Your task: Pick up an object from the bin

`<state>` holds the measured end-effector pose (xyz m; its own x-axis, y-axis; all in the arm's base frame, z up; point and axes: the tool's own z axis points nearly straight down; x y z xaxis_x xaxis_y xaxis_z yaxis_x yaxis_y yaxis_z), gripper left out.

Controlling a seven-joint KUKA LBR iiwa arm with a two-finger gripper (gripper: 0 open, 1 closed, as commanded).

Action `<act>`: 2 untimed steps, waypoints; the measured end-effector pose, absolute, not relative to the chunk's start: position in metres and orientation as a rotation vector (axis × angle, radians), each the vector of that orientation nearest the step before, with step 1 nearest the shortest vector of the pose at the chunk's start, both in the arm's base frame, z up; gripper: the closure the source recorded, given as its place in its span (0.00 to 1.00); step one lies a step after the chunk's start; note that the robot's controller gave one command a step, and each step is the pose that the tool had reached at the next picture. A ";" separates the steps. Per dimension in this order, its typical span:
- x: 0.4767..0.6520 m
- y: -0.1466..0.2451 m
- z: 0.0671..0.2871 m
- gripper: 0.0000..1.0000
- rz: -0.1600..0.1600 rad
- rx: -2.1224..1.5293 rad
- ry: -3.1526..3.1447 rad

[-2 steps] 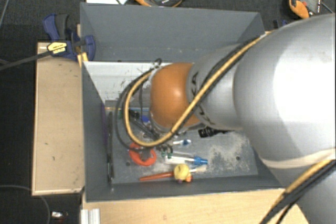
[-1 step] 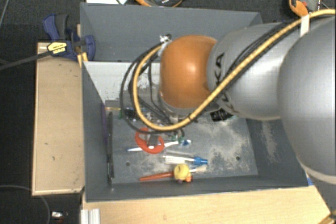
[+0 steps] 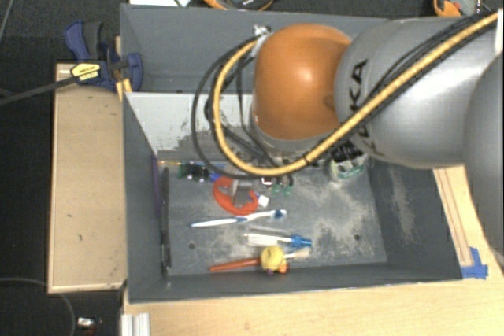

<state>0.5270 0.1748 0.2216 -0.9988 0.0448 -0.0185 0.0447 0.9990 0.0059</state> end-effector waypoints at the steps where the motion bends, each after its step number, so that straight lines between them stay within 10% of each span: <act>1: 0.530 0.152 0.154 1.00 0.011 0.081 3.118; 2: 0.515 0.192 0.168 1.00 0.023 0.292 3.094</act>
Offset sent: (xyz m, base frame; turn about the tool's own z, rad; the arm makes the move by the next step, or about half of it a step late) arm -0.0133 0.0171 -0.0541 0.1505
